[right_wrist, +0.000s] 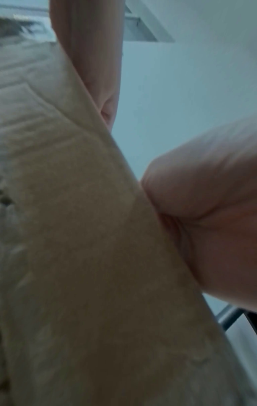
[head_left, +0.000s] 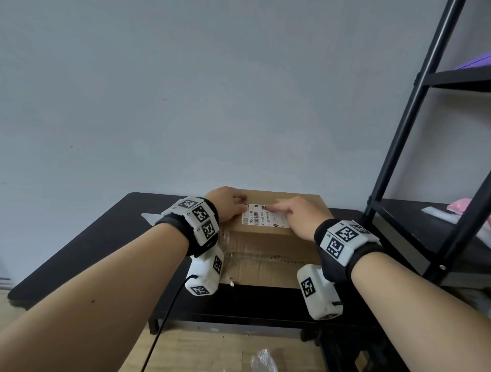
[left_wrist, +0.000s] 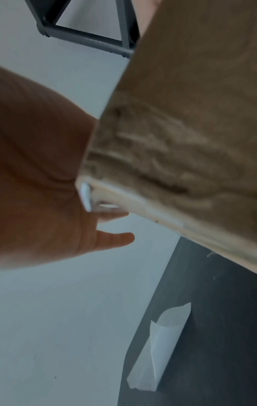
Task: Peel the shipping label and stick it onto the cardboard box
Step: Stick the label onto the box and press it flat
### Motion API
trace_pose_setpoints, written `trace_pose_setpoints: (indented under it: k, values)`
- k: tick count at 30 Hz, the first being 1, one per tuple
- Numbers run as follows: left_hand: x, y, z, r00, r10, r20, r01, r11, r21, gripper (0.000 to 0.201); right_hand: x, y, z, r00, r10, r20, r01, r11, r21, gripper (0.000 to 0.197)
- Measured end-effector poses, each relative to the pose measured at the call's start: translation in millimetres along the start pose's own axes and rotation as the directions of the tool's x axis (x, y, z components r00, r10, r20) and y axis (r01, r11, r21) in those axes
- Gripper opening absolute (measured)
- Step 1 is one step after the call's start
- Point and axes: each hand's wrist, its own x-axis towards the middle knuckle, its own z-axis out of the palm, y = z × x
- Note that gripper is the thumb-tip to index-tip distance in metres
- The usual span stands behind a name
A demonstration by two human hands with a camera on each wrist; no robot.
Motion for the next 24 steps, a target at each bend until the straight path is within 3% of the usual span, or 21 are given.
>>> trace_pose_setpoints:
  k: [4,8,11,15,19,24]
  values:
    - [-1,1,0,1.000,-0.011,0.005,0.011,1.000,-0.006,0.048,-4,-3,-4,0.997,-0.039,0.070,0.037,0.999,0.021,0.044]
    - [-5,1,2,1.000,-0.017,-0.002,0.017,1.000,-0.021,0.048,-10,26,-21,0.997,0.079,0.022,-0.077,0.993,-0.095,0.041]
    - [-6,3,3,1.000,-0.014,-0.008,0.013,0.999,-0.029,0.047,-18,47,-32,0.986,0.167,-0.023,-0.169,0.983,-0.075,0.040]
    - [-4,4,6,1.000,-0.004,0.020,0.005,0.999,-0.032,0.047,-18,48,-31,0.976,0.216,-0.002,-0.216,0.976,0.018,0.058]
    - [-7,1,7,0.998,-0.001,0.069,0.007,0.996,-0.089,0.069,-19,48,-34,0.969,0.238,0.062,-0.243,0.965,0.097,0.079]
    - [-9,0,5,0.991,-0.010,0.132,0.024,0.994,-0.106,0.084,-19,47,-34,0.965,0.261,0.024,-0.262,0.959,0.108,0.065]
